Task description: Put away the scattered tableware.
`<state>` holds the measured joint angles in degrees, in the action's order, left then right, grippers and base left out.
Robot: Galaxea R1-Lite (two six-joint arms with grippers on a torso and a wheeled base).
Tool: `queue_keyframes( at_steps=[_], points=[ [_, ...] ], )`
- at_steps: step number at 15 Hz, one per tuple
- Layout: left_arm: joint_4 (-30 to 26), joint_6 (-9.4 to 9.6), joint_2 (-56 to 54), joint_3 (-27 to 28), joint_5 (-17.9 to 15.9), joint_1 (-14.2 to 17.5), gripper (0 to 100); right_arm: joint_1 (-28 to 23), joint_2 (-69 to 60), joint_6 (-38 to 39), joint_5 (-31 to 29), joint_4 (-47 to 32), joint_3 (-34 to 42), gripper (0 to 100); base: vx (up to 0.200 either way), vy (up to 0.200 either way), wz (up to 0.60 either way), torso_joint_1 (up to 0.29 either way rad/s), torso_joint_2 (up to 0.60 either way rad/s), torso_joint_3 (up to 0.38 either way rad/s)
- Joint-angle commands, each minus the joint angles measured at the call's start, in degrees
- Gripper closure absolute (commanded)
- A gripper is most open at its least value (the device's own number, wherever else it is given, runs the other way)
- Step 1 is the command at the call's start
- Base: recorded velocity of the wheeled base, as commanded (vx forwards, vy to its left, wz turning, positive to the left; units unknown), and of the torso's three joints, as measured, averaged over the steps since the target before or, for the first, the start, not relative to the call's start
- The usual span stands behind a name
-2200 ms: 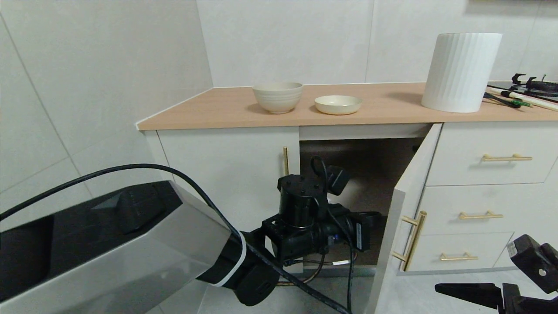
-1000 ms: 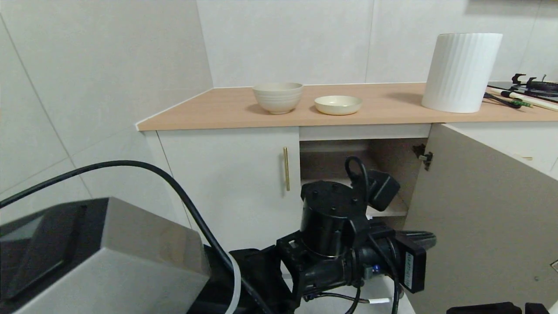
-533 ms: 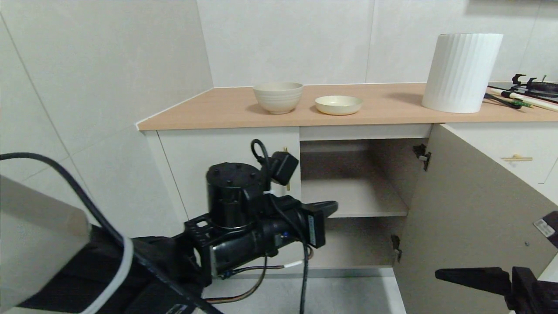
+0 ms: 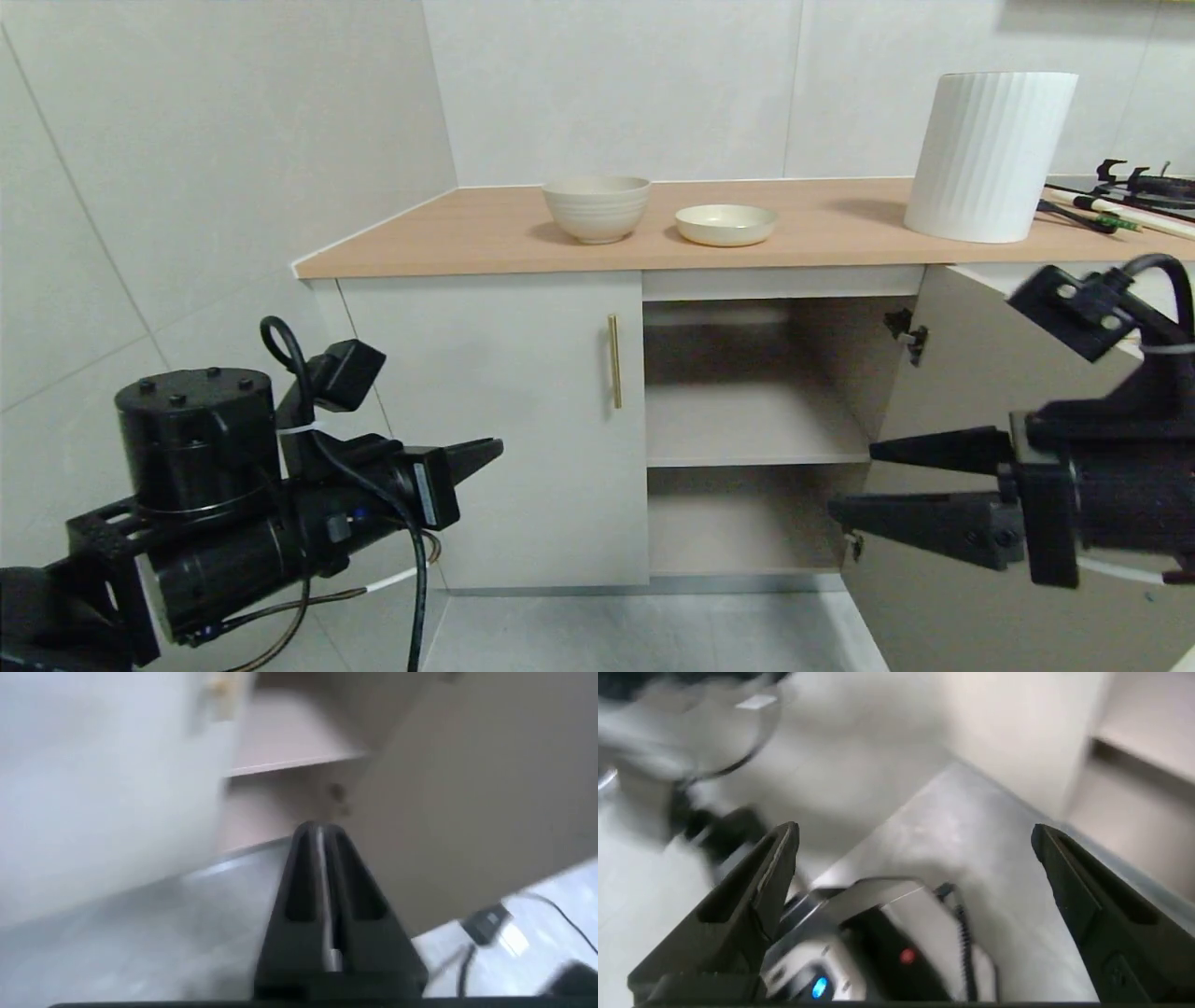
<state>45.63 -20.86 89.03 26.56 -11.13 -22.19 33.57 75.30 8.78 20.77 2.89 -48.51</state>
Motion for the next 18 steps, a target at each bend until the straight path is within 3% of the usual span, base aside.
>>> queue_keyframes(
  at_steps=[1, 4, 6, 8, 12, 18],
  points=[
    [-1.51, 0.03, -3.60, 0.42, -0.03, 3.20, 0, 0.00, 6.70, 0.10, -1.44, -1.13, -5.55, 0, 0.000, 0.000, 0.00, 0.000, 0.00, 0.000],
    [-8.98, 0.03, -7.47, 4.81, -0.03, 6.98, 0, -1.32, 8.37, 4.14, -5.83, -0.96, -6.51, 0, 0.000, 0.000, 0.00, 0.000, 0.00, 0.000],
    [-12.85, 0.12, -9.84, 5.17, -0.38, 7.16, 0, -2.72, 10.48, 5.90, -6.89, -0.16, -6.07, 0, 0.000, 0.000, 0.00, 0.000, 0.00, 0.000],
    [-13.29, 1.17, -10.54, 5.17, -0.47, 7.16, 0, -2.81, 10.66, 7.22, -7.24, 0.45, -5.28, 0, 0.000, 0.000, 0.00, 0.000, 0.00, 0.000],
    [-13.37, 1.35, -11.33, 5.52, -1.09, 7.16, 0, -2.90, 9.69, 7.13, -8.38, 0.19, -4.58, 0, 0.000, 0.000, 0.00, 0.000, 0.00, 0.000],
    [-13.02, 1.26, -11.24, 5.60, -1.17, 7.25, 0, -3.34, 9.78, 6.69, -8.91, 0.45, -3.52, 0, 0.200, 0.000, 0.00, 0.002, 0.00, 0.003]
  ],
)
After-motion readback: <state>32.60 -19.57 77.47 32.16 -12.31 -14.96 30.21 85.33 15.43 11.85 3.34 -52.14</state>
